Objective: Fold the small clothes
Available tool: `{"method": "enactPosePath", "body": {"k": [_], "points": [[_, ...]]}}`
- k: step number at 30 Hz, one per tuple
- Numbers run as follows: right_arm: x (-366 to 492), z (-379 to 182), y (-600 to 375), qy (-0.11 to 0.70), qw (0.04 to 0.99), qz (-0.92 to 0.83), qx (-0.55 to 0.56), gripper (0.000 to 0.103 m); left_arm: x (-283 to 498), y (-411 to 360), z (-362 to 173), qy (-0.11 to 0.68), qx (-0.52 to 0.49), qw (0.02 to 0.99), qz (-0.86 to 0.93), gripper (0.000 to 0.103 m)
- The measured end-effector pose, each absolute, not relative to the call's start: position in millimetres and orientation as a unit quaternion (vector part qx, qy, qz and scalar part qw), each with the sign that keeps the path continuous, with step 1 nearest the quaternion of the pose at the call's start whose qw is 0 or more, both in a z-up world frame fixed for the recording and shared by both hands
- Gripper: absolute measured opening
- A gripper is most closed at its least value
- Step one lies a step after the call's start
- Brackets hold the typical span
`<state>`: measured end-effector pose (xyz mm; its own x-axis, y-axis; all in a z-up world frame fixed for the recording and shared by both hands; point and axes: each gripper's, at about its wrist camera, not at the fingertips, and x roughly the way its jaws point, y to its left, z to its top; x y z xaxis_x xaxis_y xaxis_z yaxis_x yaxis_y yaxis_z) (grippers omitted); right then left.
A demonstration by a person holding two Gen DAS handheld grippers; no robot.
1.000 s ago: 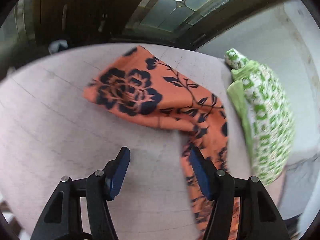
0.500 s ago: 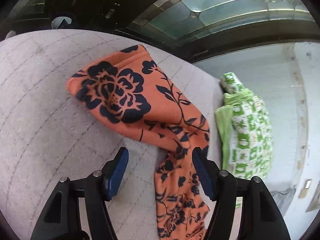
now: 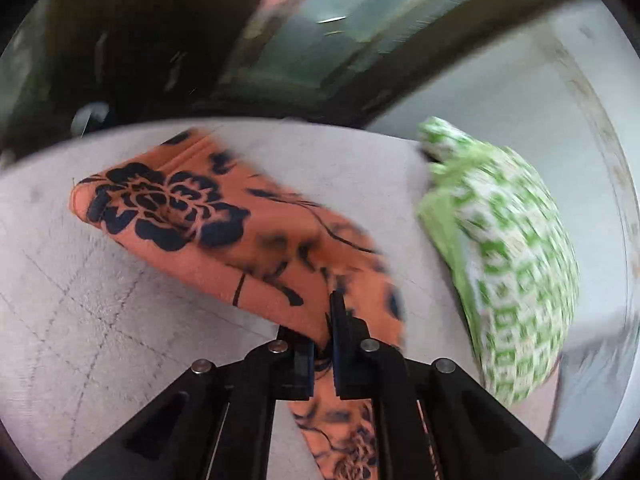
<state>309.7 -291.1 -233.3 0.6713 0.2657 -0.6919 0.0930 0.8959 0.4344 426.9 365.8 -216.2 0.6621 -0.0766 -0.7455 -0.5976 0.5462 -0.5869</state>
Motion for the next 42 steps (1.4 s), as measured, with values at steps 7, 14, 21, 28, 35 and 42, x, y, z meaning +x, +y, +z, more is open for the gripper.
{"method": "enactPosePath", "body": {"k": [7, 14, 21, 28, 35, 42], "points": [[300.2, -221.5, -325.9, 0.372, 0.882, 0.014, 0.290, 0.045, 429.8, 243.1, -113.8, 0.395, -0.242, 0.883, 0.071, 0.006], [280.2, -211.5, -385.2, 0.327, 0.868, -0.054, 0.368, 0.045, 411.3, 16.5, -69.5, 0.427, -0.084, 0.893, -0.113, 0.006], [260.9, -204.8, -427.4, 0.288, 0.861, -0.098, 0.407, 0.069, 347.0, -132.2, -58.3, 0.446, 0.003, 0.848, -0.287, 0.060], [262.2, -203.3, -431.6, 0.291, 0.864, -0.087, 0.401, 0.069, 357.5, -62.9, -66.8, 0.397, -0.044, 0.901, -0.169, 0.072], [289.8, -191.2, -352.2, 0.342, 0.905, 0.039, 0.250, 0.069, 375.1, 28.9, -172.1, 0.465, -0.094, 0.880, 0.018, 0.072], [282.0, -204.8, -238.6, 0.375, 0.915, 0.143, -0.036, 0.070, 385.7, 75.1, -222.8, 0.503, -0.112, 0.853, 0.078, 0.072]]}}
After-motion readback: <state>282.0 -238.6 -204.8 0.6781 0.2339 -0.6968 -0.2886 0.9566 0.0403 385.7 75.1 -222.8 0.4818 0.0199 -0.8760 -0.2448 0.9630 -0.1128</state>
